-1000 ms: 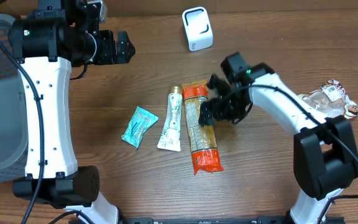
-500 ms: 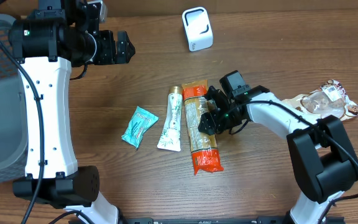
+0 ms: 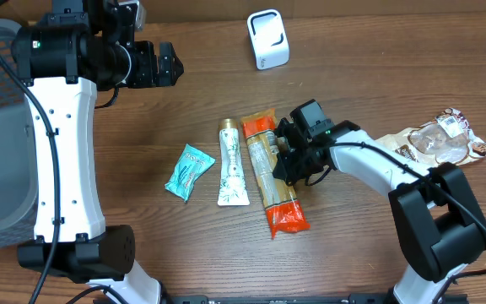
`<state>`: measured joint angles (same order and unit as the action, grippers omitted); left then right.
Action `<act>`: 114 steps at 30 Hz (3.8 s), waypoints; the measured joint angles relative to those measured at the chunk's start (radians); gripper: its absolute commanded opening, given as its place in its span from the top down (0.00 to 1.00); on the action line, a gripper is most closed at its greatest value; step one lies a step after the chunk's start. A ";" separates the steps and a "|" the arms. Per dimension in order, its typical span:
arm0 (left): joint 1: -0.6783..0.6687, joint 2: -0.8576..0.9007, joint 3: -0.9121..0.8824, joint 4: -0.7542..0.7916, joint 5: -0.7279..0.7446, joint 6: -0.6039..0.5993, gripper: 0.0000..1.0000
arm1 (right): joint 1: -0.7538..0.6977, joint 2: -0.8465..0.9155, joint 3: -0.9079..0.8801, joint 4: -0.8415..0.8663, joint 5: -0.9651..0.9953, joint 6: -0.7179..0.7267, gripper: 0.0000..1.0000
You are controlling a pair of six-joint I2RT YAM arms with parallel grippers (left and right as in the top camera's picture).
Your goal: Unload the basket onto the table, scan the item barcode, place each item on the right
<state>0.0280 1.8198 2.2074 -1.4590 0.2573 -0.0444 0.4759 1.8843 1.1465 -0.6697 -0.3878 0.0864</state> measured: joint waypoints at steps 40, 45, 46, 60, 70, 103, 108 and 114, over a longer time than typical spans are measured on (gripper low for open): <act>0.000 0.000 0.000 0.000 0.000 0.000 0.00 | 0.072 0.031 0.351 -0.396 0.540 0.144 0.00; 0.000 0.000 0.000 0.000 0.000 0.000 0.00 | -0.136 -0.017 0.352 -0.459 0.224 -0.067 0.00; 0.000 0.000 0.000 0.000 0.000 0.000 0.01 | -0.175 -0.019 0.336 -0.458 0.161 -0.113 0.00; 0.000 0.000 0.000 0.000 0.000 0.000 0.01 | -0.237 -0.019 -0.013 -0.241 -0.142 -0.324 0.00; 0.000 0.000 0.000 0.000 0.000 0.000 0.00 | -0.185 -0.047 -0.138 -0.028 -0.245 -0.262 0.31; 0.000 0.000 0.000 0.000 0.000 0.000 0.00 | -0.167 -0.010 0.384 -0.314 -0.316 -0.101 0.96; 0.000 0.000 0.000 0.000 0.000 0.000 0.01 | -0.167 -0.010 0.405 -0.280 -0.427 -0.101 0.96; 0.000 0.000 0.000 0.000 0.000 0.000 0.01 | -0.164 -0.010 0.405 -0.260 -0.460 -0.092 0.97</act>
<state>0.0280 1.8198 2.2074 -1.4590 0.2569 -0.0441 0.3122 1.8748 1.5513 -0.9295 -0.8482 -0.0055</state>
